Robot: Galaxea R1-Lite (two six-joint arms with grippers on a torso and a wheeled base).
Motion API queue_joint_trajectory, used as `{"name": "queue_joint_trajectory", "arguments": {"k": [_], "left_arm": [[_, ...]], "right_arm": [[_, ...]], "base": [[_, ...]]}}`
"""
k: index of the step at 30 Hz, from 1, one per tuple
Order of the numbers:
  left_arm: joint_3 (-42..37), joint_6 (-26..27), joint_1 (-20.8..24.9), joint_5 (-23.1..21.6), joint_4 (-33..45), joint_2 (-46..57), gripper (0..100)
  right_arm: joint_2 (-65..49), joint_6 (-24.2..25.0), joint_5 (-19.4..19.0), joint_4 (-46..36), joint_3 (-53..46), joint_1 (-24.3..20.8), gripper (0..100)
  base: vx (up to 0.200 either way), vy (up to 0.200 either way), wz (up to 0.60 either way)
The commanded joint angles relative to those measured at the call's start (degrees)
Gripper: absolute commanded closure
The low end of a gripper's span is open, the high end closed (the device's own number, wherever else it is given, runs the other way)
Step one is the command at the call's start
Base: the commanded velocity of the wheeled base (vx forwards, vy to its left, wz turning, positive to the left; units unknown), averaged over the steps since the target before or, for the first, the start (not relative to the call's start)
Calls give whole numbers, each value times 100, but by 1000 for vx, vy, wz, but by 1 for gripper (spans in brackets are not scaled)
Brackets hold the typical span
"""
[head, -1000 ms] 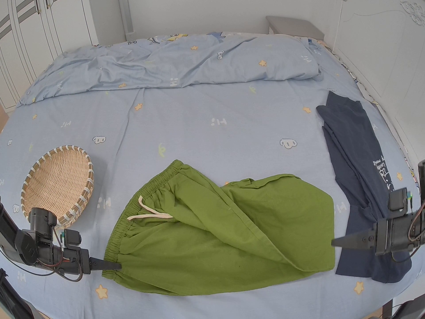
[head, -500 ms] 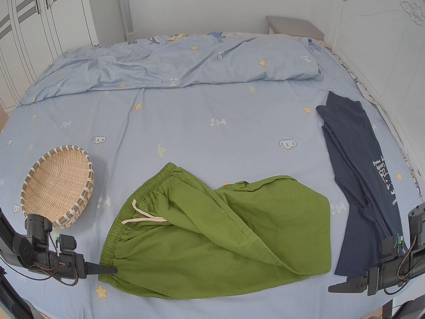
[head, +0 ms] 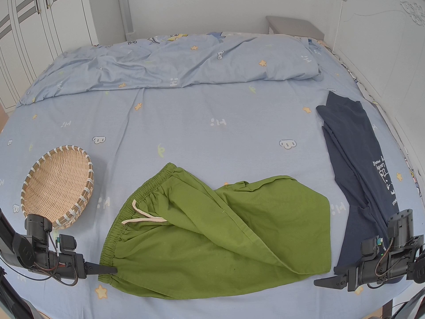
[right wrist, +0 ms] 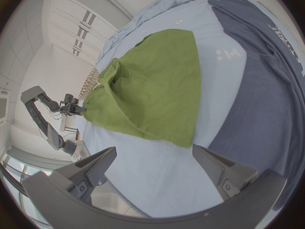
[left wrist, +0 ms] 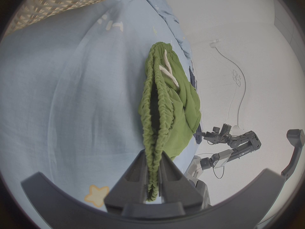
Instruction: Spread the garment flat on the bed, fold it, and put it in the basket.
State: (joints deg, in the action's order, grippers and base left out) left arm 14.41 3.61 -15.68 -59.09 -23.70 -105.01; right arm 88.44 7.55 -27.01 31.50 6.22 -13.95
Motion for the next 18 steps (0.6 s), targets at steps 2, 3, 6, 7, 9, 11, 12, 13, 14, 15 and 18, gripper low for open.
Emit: {"name": "queue_joint_trajectory", "arguments": {"k": [2, 3, 6, 7, 9, 11, 12, 13, 14, 15, 18], "left_arm": [[9, -9, -6, -6, -3, 16, 100], [18, 0, -6, -6, -3, 16, 100], [18, 0, 3, -6, -12, -2, 100], [18, 0, 3, -6, -21, -11, 100], [18, 0, 3, -6, -21, -20, 100], [18, 0, 3, -6, -21, -20, 100], [18, 0, 3, -6, -21, -20, 100], [27, 0, 3, -6, -21, -20, 100], [18, 0, 3, -6, -21, -20, 100], [18, 0, 3, -6, -21, -28, 100], [18, 0, 3, -6, -38, -28, 100]], "right_arm": [[1079, -298, -181, 1007, -560, 349, 0], [1087, -298, -181, 1042, -569, 366, 0], [1158, -298, -190, 1104, -543, 393, 0], [1184, -298, -208, 1104, -525, 393, 0], [1254, -298, -269, 1121, -507, 401, 0], [1298, -298, -313, 1148, -499, 393, 0], [1342, -289, -340, 1218, -490, 393, 0], [1404, -289, -348, 1341, -499, 384, 0], [1457, -289, -366, 1482, -516, 384, 0], [1518, -289, -384, 1631, -534, 384, 0], [1729, -271, -401, 2079, -604, 357, 0]], "base": [[0, 0, 0], [0, 0, 0], [0, 0, 0], [0, 0, 0], [0, 0, 0], [0, 0, 0], [0, 0, 0], [0, 0, 0], [0, 0, 0], [0, 0, 0], [0, 0, 0]]}}
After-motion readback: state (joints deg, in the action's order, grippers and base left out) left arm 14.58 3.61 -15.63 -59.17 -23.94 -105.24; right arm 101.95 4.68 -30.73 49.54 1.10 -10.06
